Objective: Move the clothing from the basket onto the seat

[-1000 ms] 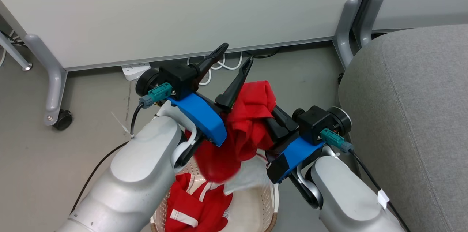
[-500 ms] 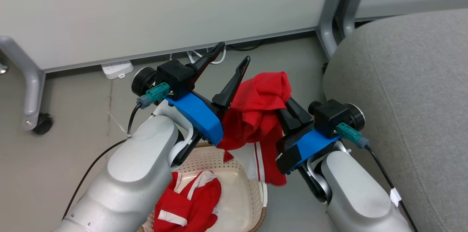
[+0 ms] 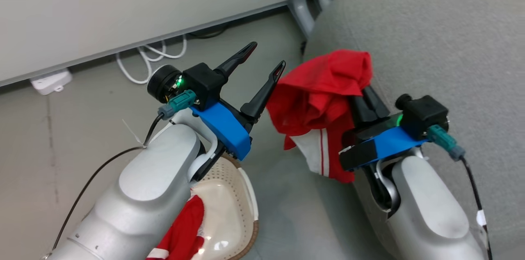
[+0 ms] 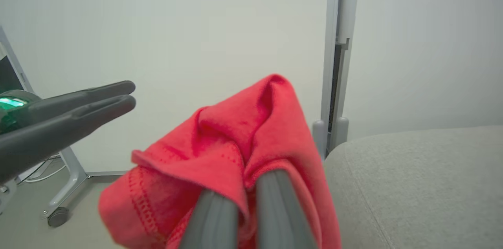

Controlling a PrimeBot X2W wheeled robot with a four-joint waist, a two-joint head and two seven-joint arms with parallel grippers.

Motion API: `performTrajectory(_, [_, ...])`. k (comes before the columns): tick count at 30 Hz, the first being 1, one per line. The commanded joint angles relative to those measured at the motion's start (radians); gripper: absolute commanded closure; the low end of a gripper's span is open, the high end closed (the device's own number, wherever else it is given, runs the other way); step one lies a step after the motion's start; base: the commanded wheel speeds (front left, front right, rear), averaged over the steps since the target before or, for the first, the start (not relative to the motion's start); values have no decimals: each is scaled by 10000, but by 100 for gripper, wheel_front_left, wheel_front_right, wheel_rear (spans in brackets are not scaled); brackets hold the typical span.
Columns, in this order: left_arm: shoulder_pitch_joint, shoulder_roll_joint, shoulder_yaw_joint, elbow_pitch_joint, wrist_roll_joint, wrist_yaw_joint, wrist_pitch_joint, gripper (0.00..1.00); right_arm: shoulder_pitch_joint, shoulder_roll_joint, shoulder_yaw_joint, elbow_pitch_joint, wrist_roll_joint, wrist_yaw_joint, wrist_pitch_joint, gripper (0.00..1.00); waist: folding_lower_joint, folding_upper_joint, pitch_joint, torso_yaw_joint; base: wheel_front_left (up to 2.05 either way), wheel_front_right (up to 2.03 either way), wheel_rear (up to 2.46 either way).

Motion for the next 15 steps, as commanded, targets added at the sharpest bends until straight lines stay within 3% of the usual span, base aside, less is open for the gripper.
performTrajectory(1, [-163,79,-64,-95,95,18,10,0,161,1,-310,-216,-59,-7,-10,100,0,0,398,-671,0,0,0])
performTrajectory(15, [-228,97,-671,-402,363,46,281,0,877,5,-2002,-926,140,-7,-10,100,0,0,1091,-2074,0,0,0])
